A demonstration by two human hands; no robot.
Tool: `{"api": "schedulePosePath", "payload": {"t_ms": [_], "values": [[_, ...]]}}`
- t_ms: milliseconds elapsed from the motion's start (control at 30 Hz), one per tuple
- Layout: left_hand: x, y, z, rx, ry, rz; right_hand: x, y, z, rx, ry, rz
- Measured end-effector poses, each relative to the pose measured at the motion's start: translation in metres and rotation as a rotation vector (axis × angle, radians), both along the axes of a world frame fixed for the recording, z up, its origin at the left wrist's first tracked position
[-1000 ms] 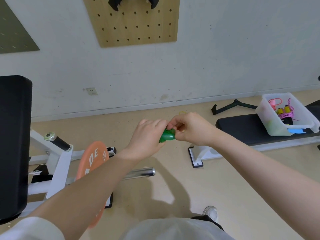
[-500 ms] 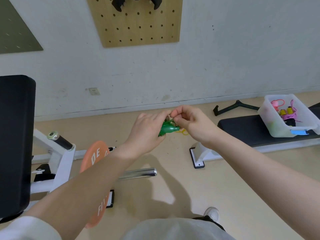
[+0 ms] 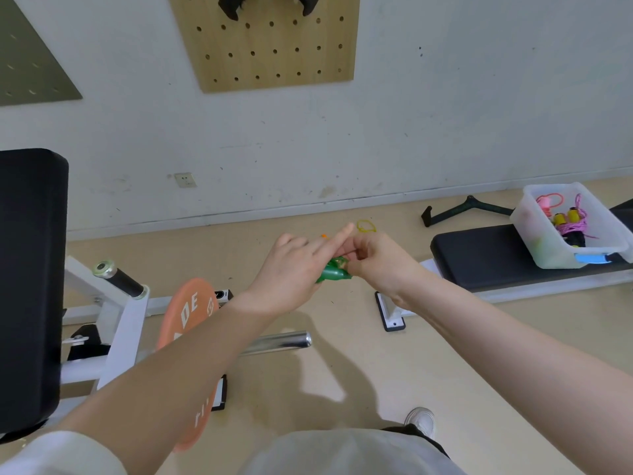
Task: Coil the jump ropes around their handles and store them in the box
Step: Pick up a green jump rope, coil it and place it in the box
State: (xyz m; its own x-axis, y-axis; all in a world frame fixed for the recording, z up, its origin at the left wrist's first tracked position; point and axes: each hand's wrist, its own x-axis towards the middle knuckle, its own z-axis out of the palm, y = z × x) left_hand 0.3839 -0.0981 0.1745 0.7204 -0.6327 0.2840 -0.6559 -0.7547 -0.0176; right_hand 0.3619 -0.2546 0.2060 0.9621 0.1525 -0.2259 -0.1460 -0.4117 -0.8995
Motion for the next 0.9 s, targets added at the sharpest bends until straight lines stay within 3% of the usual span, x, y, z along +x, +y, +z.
{"api": "schedulePosePath", "payload": {"t_ms": [67,133,200,300,433,633,833,900], "values": [[-0.001,0.001,0.003,-0.001,0.094,0.006,0.001,-0.003,-0.004,-0.131,-0.105,0.076],[-0.001,0.003,0.003,-0.013,0.073,-0.007,0.001,-0.002,-0.004,-0.314,-0.262,0.151],[0.0,0.003,0.004,-0.037,0.048,0.0,0.001,-0.001,-0.004,-0.514,-0.559,0.201],[0.001,0.002,0.001,-0.086,0.168,0.025,0.002,-0.003,-0.01,-0.897,-0.969,0.237],[-0.002,0.003,-0.002,-0.138,0.253,0.009,0.004,-0.011,-0.015,-0.993,-1.162,0.348],[-0.003,0.005,-0.011,-0.021,0.259,-0.001,0.011,-0.007,-0.027,-0.892,-1.237,0.478],[0.004,0.008,-0.01,-0.028,0.335,0.041,0.01,0.006,-0.022,-0.922,-1.049,0.306],[0.008,0.008,-0.009,-0.037,0.364,0.05,0.012,0.01,-0.018,-0.832,-0.89,0.306]]}}
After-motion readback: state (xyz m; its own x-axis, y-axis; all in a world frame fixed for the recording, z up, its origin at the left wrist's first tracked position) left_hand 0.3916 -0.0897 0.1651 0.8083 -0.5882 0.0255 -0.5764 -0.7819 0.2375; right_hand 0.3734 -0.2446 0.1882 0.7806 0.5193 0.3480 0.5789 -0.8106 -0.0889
